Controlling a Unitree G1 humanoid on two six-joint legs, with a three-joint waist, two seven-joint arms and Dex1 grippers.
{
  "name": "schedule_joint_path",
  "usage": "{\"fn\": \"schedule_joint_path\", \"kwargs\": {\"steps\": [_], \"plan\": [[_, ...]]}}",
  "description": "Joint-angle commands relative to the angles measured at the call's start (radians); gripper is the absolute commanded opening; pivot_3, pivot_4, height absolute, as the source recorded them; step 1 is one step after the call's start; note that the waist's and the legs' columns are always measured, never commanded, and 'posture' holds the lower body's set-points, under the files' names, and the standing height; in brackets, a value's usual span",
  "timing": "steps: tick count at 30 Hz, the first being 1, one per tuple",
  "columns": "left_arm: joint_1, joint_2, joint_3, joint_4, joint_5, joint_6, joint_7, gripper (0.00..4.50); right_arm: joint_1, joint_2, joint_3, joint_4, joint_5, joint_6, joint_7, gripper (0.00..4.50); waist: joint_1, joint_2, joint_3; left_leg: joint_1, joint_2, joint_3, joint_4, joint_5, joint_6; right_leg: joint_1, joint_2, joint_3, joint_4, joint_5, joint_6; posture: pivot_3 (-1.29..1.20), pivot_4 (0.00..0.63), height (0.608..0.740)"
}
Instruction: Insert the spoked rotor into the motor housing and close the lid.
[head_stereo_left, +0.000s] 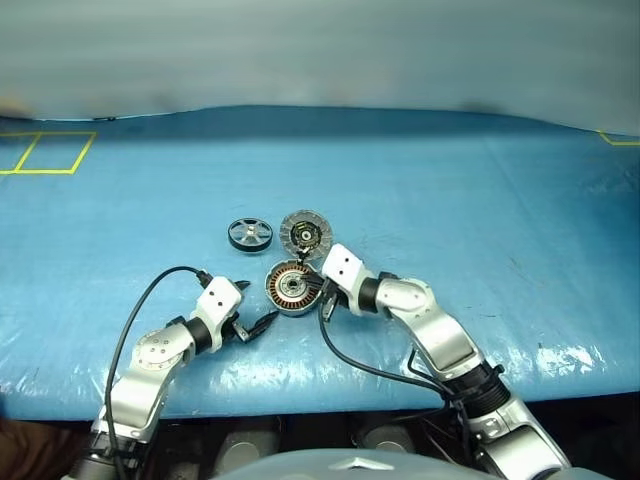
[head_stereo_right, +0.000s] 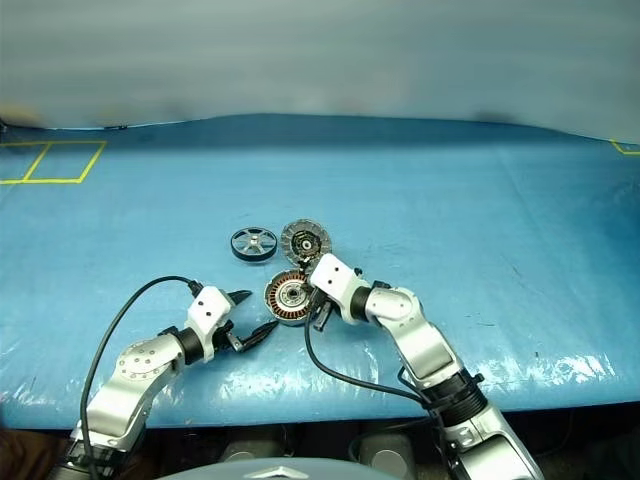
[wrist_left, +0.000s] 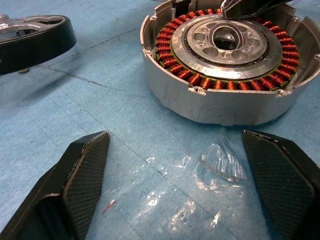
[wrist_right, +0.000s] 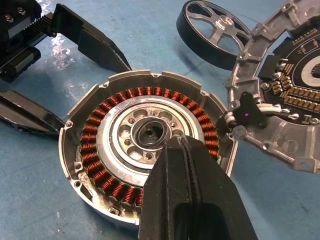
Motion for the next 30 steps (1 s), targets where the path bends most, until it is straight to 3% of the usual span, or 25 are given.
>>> {"fn": "schedule_joint_path", "kwargs": {"steps": [1,30], "plan": [[-0.008,-0.006,-0.015,0.004,0.009,-0.01,-0.003,4.5,0.0,0.008,0.008,-0.007,0.01,0.0,0.002,0.01,0.0,0.0,0.0,0.0,0.0,0.0,0.0,0.0,0.0,0.0,0.0,0.0,0.0,0.0,0.0,0.0,0.15,0.74],[-0.012,-0.015,-0.028,0.02,0.018,-0.007,0.0,4.5,-0.01,0.029,-0.008,-0.074,0.069,0.038,0.002,0.01,-0.003,0.0,0.0,0.001,0.001,0.0,0.006,0.0,0.0,0.0,0.002,0.0,0.001,0.004,0.0,0.0,0.15,0.74]]}}
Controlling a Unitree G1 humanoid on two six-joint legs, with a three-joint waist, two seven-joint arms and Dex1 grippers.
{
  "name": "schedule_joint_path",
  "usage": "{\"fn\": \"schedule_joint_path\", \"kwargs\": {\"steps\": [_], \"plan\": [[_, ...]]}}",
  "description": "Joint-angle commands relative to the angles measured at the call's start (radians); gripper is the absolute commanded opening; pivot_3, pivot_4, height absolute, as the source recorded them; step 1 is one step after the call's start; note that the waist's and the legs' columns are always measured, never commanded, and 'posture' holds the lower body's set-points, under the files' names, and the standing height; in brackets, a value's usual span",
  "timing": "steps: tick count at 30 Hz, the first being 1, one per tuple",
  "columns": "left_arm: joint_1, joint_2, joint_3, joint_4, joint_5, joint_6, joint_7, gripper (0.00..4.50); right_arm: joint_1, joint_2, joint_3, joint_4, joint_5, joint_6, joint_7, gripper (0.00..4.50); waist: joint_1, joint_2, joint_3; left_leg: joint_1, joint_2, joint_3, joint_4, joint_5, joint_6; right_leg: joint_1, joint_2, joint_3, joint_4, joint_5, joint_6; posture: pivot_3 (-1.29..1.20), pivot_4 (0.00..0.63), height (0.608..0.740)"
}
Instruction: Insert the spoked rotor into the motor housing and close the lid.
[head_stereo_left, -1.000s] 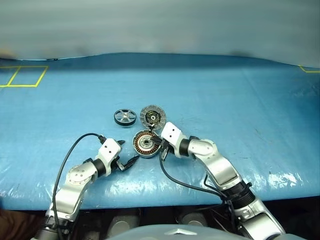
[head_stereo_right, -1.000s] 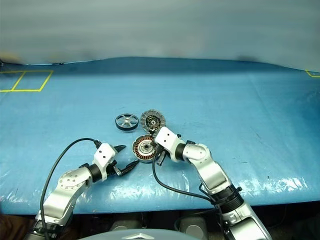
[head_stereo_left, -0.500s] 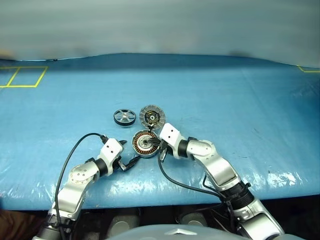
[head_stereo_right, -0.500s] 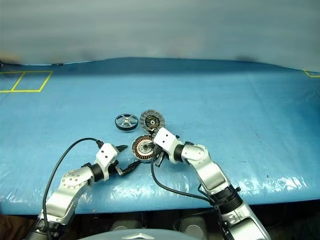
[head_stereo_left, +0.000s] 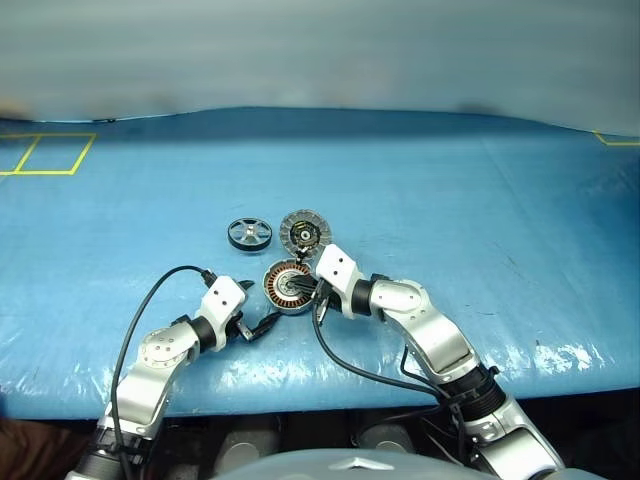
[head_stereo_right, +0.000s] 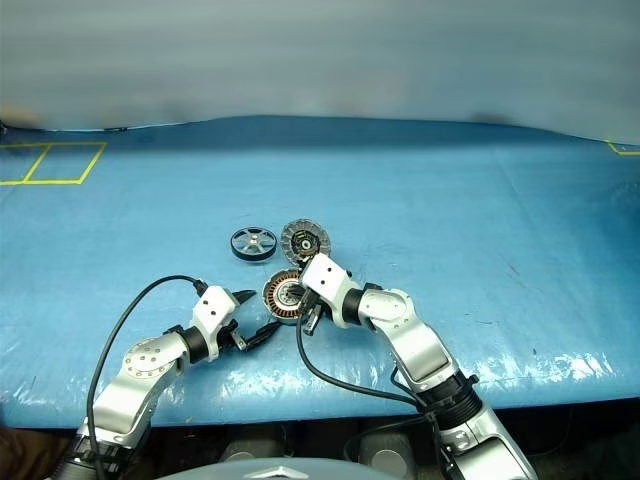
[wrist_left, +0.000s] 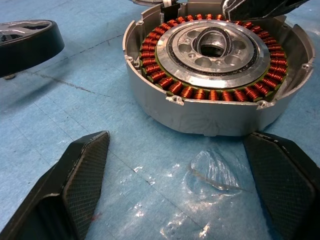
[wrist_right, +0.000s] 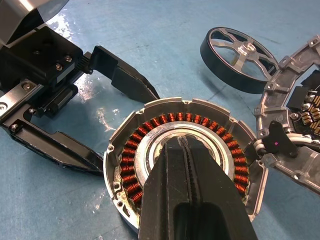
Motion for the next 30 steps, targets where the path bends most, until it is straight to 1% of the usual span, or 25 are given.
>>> {"fn": "schedule_joint_path", "kwargs": {"steps": [1,13,30], "plan": [[0.005,-0.002,-0.012,0.0,0.01,-0.004,-0.001,4.5,-0.013,-0.004,-0.017,-0.027,0.005,-0.004,-0.013,0.01,0.0,0.0,0.0,0.0,0.0,0.0,0.0,0.0,0.0,0.0,0.0,0.0,0.0,0.0,0.0,0.0,0.15,0.74],[0.005,-0.001,-0.01,0.008,0.012,-0.01,-0.001,4.5,-0.02,-0.013,0.009,0.045,-0.027,-0.027,-0.024,0.01,0.0,0.0,0.0,0.0,0.0,0.0,0.0,0.0,0.0,0.0,0.0,0.0,0.0,0.0,0.0,0.0,0.15,0.74],[0.016,-0.003,-0.013,0.008,0.015,-0.011,0.01,4.5,-0.055,0.038,0.02,0.081,-0.028,-0.039,-0.02,0.01,-0.003,0.0,0.0,0.0,0.002,0.001,0.004,0.0,0.0,0.0,0.002,0.001,0.0,0.003,0.0,0.0,0.15,0.74]]}}
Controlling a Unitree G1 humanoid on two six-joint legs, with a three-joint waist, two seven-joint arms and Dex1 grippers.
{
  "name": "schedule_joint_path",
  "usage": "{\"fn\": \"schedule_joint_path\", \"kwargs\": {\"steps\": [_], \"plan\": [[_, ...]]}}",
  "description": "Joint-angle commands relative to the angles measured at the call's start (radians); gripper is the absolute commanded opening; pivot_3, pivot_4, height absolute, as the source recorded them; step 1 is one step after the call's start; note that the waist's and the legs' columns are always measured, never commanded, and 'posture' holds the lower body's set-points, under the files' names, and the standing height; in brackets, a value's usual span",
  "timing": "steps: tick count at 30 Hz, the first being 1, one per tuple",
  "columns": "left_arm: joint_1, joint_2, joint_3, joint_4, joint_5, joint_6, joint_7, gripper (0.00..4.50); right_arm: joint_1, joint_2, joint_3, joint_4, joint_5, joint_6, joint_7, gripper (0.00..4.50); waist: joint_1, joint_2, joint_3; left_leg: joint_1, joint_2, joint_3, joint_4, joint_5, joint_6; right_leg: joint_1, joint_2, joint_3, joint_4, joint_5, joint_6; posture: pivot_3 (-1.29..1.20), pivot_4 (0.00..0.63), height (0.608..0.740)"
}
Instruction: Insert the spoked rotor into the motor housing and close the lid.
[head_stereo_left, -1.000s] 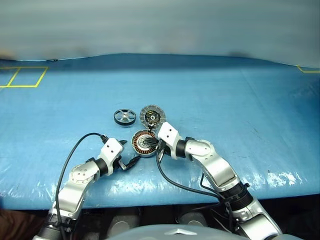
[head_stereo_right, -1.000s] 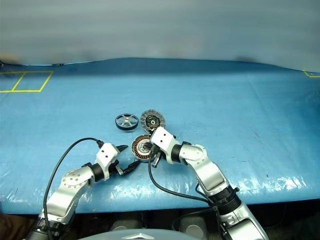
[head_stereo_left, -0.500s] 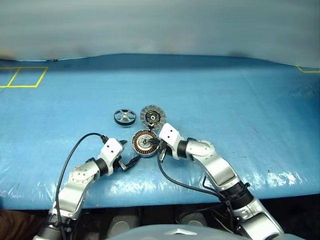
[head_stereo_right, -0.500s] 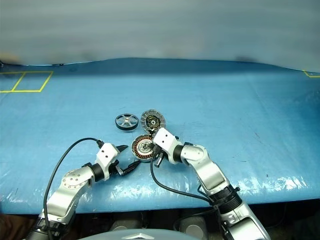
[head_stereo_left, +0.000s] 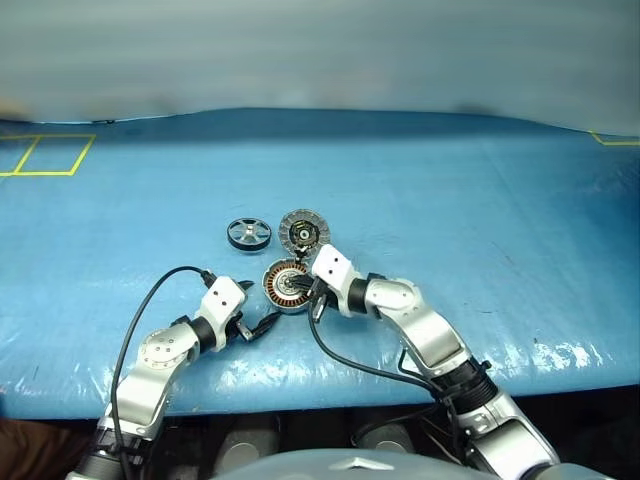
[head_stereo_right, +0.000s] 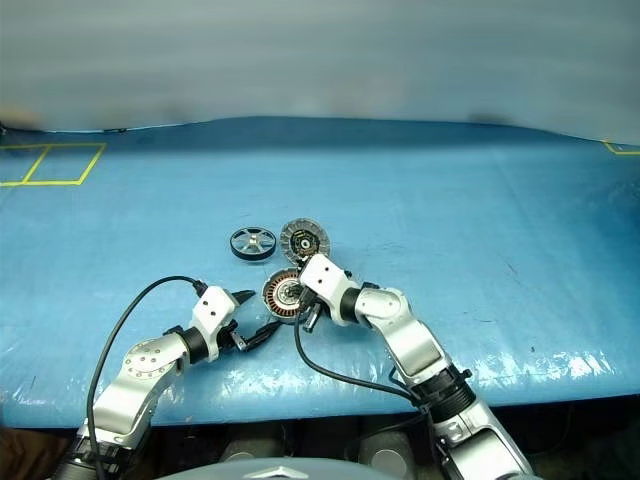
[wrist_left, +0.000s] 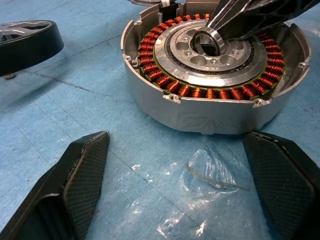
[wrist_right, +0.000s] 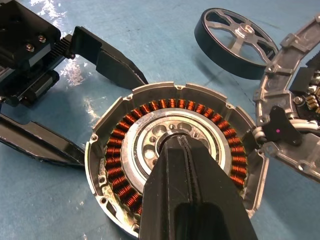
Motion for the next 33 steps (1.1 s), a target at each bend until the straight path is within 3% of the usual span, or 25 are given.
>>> {"fn": "schedule_joint_path", "kwargs": {"steps": [1,18,33], "plan": [[0.011,-0.001,-0.013,0.002,0.014,-0.003,0.002,4.5,-0.021,0.013,-0.001,-0.009,0.004,-0.016,-0.003,0.01,0.0,0.0,0.0,0.0,0.0,0.0,0.0,0.0,0.0,0.0,0.0,0.0,0.0,0.0,0.0,0.0,0.15,0.74],[0.019,-0.003,-0.016,-0.008,0.014,0.005,0.007,4.5,-0.015,0.029,0.006,0.081,-0.027,-0.044,-0.024,0.01,-0.002,0.003,-0.002,0.001,0.002,0.001,0.001,0.0,0.0,0.001,0.002,0.001,0.0,0.001,-0.001,0.0,0.15,0.74],[0.055,0.018,0.085,-0.082,-0.065,-0.008,-0.009,4.5,-0.004,0.037,-0.084,-0.106,0.144,0.047,0.016,0.01,-0.005,0.003,-0.002,0.001,0.008,0.003,0.0,0.001,-0.002,0.0,0.007,0.002,0.0,0.004,-0.004,0.0,0.15,0.74]]}}
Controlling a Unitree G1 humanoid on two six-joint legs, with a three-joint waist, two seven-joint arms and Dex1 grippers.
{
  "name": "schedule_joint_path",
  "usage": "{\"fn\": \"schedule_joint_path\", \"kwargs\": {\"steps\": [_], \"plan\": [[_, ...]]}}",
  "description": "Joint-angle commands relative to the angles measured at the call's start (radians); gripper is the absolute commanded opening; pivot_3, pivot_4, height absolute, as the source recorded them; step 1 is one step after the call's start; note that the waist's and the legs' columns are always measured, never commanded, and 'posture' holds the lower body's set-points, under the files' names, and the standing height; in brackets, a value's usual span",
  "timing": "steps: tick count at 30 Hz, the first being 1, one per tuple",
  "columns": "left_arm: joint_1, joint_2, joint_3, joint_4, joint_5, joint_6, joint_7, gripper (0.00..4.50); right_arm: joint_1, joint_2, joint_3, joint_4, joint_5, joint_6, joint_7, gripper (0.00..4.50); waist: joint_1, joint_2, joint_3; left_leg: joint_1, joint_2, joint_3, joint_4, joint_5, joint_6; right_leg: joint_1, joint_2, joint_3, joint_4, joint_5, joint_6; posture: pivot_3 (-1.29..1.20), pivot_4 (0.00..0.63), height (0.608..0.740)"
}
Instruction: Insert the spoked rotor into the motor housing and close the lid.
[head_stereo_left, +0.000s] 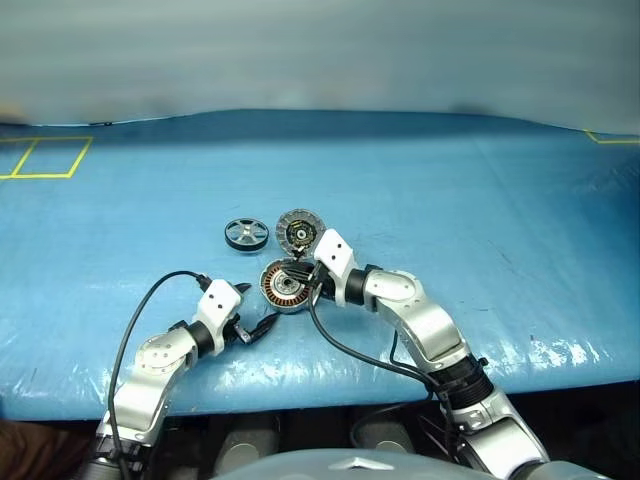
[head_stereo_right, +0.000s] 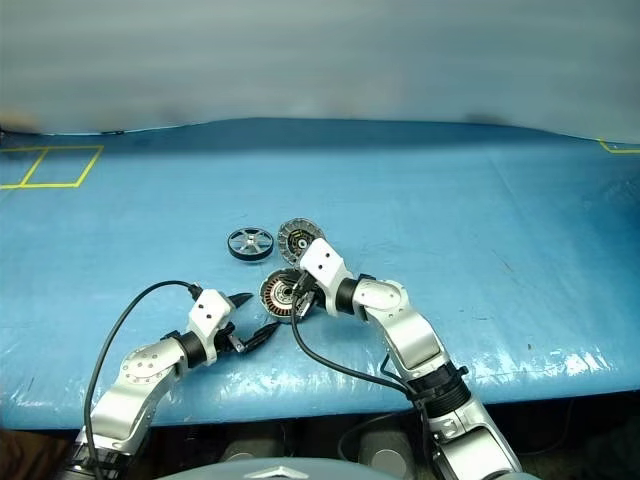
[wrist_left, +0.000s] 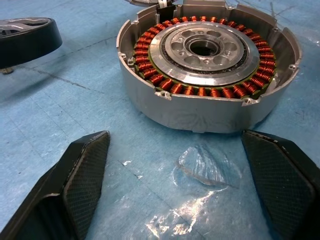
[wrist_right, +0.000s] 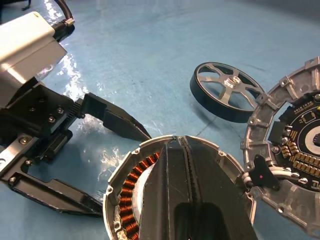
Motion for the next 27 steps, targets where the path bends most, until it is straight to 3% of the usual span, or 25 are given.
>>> {"fn": "schedule_joint_path", "kwargs": {"steps": [1,12,23,27], "plan": [[0.016,0.029,0.042,-0.089,-0.024,0.007,-0.013,4.5,0.009,-0.007,-0.017,-0.049,0.028,0.007,0.001,0.01,0.0,0.0,0.0,0.0,0.0,0.0,0.0,0.0,0.0,0.0,0.0,0.0,0.0,0.0,0.0,0.0,0.15,0.74],[-0.139,0.156,0.118,-0.248,0.021,0.091,0.018,4.5,0.09,-0.044,-0.07,-0.11,0.056,0.036,-0.046,0.01,0.004,0.0,0.001,0.0,0.001,0.002,0.0,0.001,-0.001,0.001,0.0,0.0,0.0,0.001,0.0,0.0,0.15,0.74],[-0.478,0.311,-0.008,-0.006,0.134,0.37,-0.071,4.5,0.152,-0.086,-0.125,-0.174,0.104,0.059,-0.064,0.01,-0.006,0.0,0.001,-0.001,0.001,0.004,0.0,0.001,-0.001,0.002,0.002,0.002,0.0,-0.001,0.005,0.0,0.15,0.74],[-0.557,0.295,-0.028,0.052,0.126,0.414,-0.089,4.5,0.158,-0.11,-0.123,-0.18,0.119,0.061,-0.05,0.01,-0.009,-0.001,0.002,-0.002,0.001,0.005,0.0,0.001,0.0,0.001,0.002,0.003,0.0,0.0,0.004,0.0,0.15,0.74]]}}
